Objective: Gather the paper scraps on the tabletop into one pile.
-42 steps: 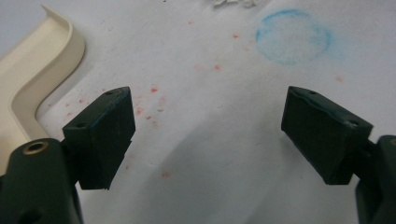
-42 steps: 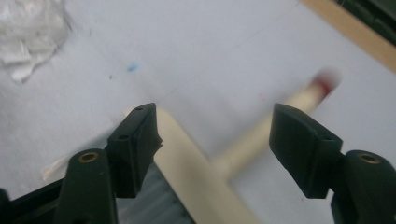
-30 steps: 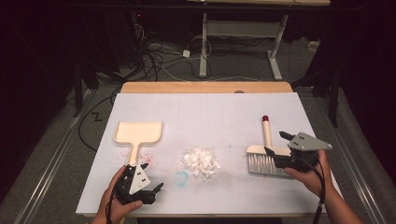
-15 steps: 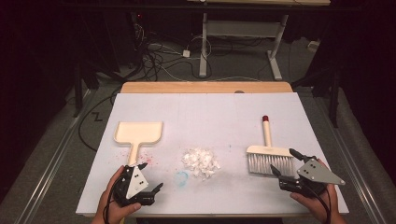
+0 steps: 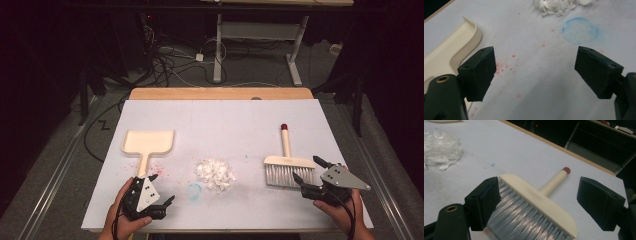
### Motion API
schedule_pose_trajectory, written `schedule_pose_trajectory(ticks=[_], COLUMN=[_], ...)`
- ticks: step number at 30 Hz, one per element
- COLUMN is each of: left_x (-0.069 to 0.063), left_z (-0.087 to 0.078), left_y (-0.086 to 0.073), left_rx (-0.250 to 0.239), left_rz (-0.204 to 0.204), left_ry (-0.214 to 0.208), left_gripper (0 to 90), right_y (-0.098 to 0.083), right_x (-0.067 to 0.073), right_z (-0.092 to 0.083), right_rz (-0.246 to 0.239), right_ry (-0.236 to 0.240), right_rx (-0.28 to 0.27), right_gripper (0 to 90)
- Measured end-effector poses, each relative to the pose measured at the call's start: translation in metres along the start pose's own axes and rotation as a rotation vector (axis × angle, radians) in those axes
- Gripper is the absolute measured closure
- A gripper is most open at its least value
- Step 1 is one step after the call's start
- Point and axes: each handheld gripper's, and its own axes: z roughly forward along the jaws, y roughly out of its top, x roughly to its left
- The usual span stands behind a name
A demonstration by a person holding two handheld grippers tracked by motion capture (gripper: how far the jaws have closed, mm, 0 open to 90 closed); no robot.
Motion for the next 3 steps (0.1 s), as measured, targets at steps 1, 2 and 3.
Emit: schedule_pose_trajectory(ticks=[1, 2, 3], left_x=[0.0004, 0.0011, 0.0013], left_z=[0.0002, 0.0002, 0.0007], left_y=[-0.0002, -0.0003, -0.0004], left_rx=[-0.001, 0.0, 0.0], left_rz=[-0.004, -0.006, -0.009], left_ry=[0.002, 0.002, 0.003], left_gripper=[16.8, 16.8, 16.7], right_y=[0.0001, 0.0001, 0.0001], right_x=[-0.0002, -0.0006, -0.0006], right_z=[-0.0004, -0.0008, -0.0008], right_rz=[-0.003, -0.003, -0.003], right_ry=[0.001, -0.001, -0.005], right_rx=[-0.003, -0.008, -0.008], right_gripper=[19.4, 19.4, 19.4])
